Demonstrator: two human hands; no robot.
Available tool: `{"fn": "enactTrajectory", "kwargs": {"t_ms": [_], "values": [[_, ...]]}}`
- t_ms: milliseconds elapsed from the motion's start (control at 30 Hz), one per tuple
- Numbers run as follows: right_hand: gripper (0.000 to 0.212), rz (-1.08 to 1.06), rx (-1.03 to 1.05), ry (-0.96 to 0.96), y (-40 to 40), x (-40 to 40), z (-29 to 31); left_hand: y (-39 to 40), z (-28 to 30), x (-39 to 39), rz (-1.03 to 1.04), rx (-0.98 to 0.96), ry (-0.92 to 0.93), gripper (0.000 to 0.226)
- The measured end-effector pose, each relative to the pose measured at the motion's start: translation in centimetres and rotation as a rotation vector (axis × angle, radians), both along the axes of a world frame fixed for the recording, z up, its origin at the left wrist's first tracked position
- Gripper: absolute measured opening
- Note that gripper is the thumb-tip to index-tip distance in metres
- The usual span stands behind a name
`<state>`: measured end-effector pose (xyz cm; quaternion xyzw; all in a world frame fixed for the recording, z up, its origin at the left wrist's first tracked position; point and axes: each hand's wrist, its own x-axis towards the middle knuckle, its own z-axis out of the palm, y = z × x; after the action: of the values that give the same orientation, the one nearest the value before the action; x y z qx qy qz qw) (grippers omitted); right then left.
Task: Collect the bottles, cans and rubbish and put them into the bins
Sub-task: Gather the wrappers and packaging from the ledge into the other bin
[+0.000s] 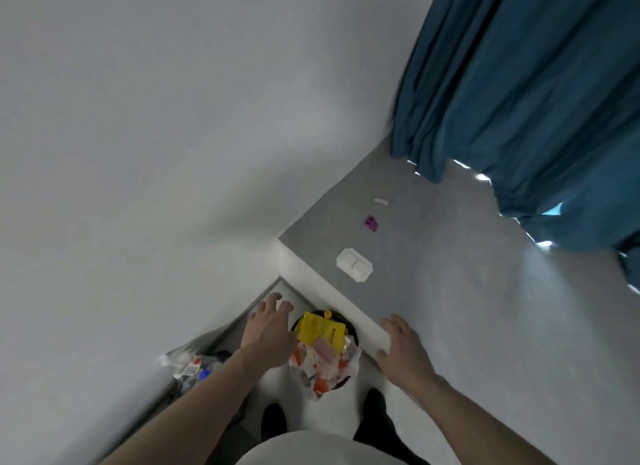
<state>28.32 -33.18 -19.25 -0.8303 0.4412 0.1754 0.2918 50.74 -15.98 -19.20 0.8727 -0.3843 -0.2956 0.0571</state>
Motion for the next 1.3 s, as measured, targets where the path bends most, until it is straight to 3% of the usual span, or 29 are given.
{"fn": "enactTrajectory", "kwargs": {"t_ms": [300, 633, 900, 1067, 1133, 1300], "values": [[0.066, 0.097, -0.013, 0.04, -13.1, -1.9, -1.6, -15.1, -0.4, -2.7, -0.045, 0.05, -0.028, 0.06], [0.067, 0.283, -0.061, 0.119, -30.5, 1.3, -9.7, -28.8, -9.9, -4.0, -0.033, 0.218, -0.047, 0.066], [0.071, 0.288, -0.063, 0.055, -38.2, 9.1, -18.9, -34.0, -21.6, -0.6, 0.075, 0.288, -0.042, 0.08], [0.072, 0.257, -0.11, -0.042, -41.0, 16.4, -23.7, -34.7, -28.2, 1.3, 0.21, 0.278, 0.001, 0.124], [0.067, 0.246, -0.119, -0.088, -41.7, 19.2, -25.8, -35.1, -30.1, 1.4, 0.238, 0.264, 0.011, 0.132], [0.043, 0.176, -0.12, -0.138, -42.4, 23.4, -30.8, -36.5, -31.8, 0.4, 0.308, 0.25, -0.033, 0.128]]}}
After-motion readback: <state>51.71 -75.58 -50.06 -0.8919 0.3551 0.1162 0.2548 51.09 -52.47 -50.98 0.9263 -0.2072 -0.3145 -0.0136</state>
